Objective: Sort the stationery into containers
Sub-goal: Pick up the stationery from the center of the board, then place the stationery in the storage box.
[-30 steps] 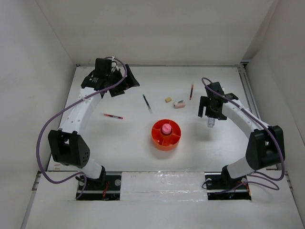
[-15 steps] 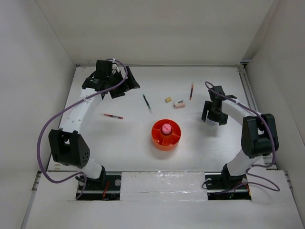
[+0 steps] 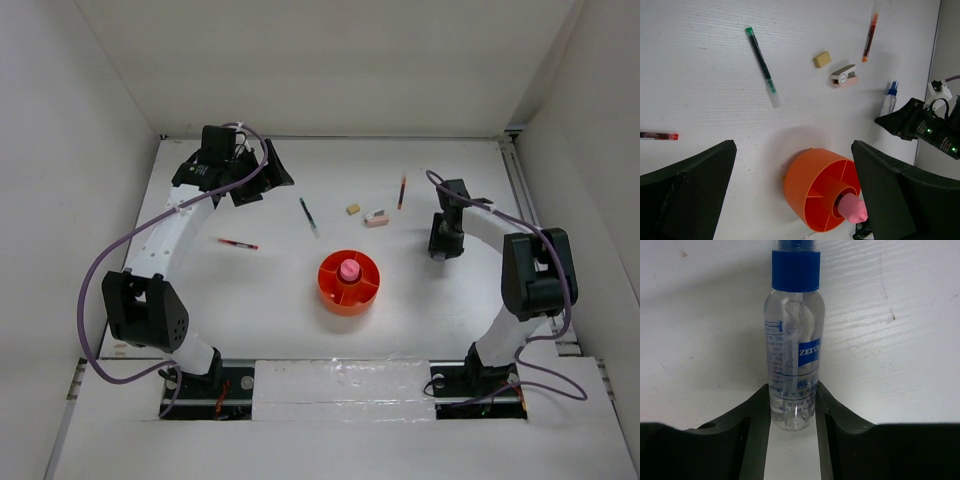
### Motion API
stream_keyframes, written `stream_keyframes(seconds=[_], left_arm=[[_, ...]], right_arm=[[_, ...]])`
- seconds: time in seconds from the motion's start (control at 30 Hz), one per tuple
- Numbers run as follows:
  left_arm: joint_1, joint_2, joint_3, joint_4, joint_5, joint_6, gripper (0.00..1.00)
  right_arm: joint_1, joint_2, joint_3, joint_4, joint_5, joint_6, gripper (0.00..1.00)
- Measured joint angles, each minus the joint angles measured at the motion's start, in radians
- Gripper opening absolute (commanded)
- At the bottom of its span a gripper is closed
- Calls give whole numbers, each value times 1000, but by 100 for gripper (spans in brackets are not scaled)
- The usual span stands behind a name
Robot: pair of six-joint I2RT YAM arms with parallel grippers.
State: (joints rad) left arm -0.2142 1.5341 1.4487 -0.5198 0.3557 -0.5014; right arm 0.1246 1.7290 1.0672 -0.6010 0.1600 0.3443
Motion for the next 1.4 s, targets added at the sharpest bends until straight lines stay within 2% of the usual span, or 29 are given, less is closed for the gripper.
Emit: stream_keyframes(seconds=[0.03, 0.07, 0.3, 0.47, 0.6, 0.77, 0.97, 1.13, 1.3, 1.4], left_arm=[[0, 0, 0, 0, 0, 0, 100], [0, 0, 0, 0, 0, 0, 100], [1, 1, 2, -2, 31, 0, 100], [14, 22, 84, -18, 104, -6, 100], [14, 45, 214, -16, 168, -15, 100], [-10, 46, 295, 73, 333, -40, 100], [-20, 42, 251, 207, 546, -100, 100], [-22, 37, 168, 272, 623, -128, 100], [-22, 32, 139, 288, 636, -125, 92], [-22, 19, 128, 298, 638, -121, 81]], right_arm=[[-1, 1, 2, 1, -4, 1, 16], [-5, 2, 2, 2, -10, -5, 0], [-24, -5, 3, 4, -64, -29, 0], [3, -120, 1, 1, -104, -43, 0], [82, -270, 77, 5, -162, -57, 0], [193, -320, 226, 50, -332, -84, 0], [319, -278, 347, 122, -534, -96, 0], [399, -211, 446, 163, -662, -97, 0], [445, -185, 473, 235, -759, -58, 0], [453, -175, 473, 278, -802, -26, 0]])
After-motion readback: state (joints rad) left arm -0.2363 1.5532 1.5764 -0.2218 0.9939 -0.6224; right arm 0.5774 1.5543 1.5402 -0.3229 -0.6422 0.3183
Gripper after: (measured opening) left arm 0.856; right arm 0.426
